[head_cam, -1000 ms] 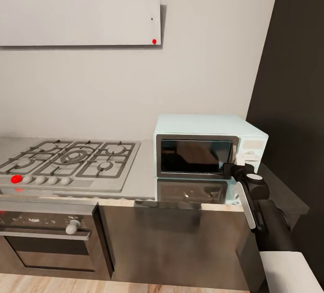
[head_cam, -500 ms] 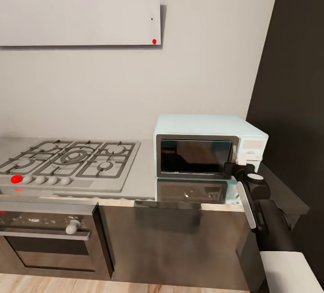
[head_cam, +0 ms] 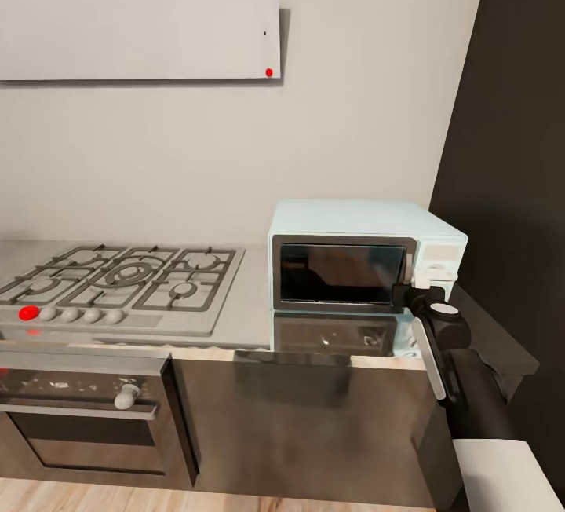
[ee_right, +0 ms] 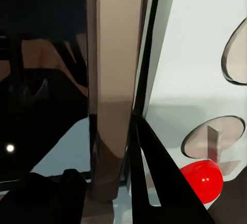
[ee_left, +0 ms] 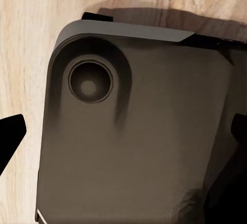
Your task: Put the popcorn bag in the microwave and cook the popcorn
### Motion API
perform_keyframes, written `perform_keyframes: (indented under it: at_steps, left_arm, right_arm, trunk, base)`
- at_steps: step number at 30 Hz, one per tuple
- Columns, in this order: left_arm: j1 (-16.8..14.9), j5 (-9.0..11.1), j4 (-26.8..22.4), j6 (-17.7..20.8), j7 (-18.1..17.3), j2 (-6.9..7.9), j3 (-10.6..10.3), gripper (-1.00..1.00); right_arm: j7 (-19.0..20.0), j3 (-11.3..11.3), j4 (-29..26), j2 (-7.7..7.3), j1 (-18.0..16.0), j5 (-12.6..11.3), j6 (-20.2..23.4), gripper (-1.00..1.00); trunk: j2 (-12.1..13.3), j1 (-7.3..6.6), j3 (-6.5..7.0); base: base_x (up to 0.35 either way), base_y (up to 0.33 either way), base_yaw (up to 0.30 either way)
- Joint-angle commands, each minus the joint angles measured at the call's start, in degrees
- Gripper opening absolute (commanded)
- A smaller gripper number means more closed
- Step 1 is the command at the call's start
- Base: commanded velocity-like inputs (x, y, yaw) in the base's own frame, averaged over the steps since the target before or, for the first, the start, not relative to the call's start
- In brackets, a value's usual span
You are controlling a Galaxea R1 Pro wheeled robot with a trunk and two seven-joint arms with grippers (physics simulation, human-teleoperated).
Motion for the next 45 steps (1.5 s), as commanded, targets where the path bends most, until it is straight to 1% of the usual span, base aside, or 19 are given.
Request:
perform_keyframes:
  at_steps: [1,8,25,45]
  left_arm:
    - [0.0,0.4,0.0,-0.1,0.0,-0.02,0.0,1.00]
    - [0.0,0.5,0.0,-0.1,0.1,-0.09,0.2,1.00]
    - [0.0,0.4,0.0,-0.1,0.1,-0.18,0.1,1.00]
    - [0.0,0.4,0.1,-0.1,0.0,-0.18,0.1,1.00]
  right_arm:
    - [0.0,0.1,0.0,0.01,0.0,-1.7,0.0,-1.00]
    - [0.0,0.1,0.0,0.01,0.0,-1.6,-0.1,-1.00]
    - [0.2,0.0,0.0,-0.07,0.0,-1.6,0.0,-1.00]
    - [0.3,0.0,0.0,-0.07,0.0,-1.6,0.1,-1.00]
  trunk:
    - [0.0,0.00,-0.06]
    - [0.0,0.00,-0.06]
    - [0.0,0.00,-0.06]
    - [0.0,0.00,-0.06]
  base:
    - [0.000,0.000,0.000]
    - [-0.136,0.016,0.000]
    - [-0.203,0.165,0.000]
    - [-0.185,0.007,0.000]
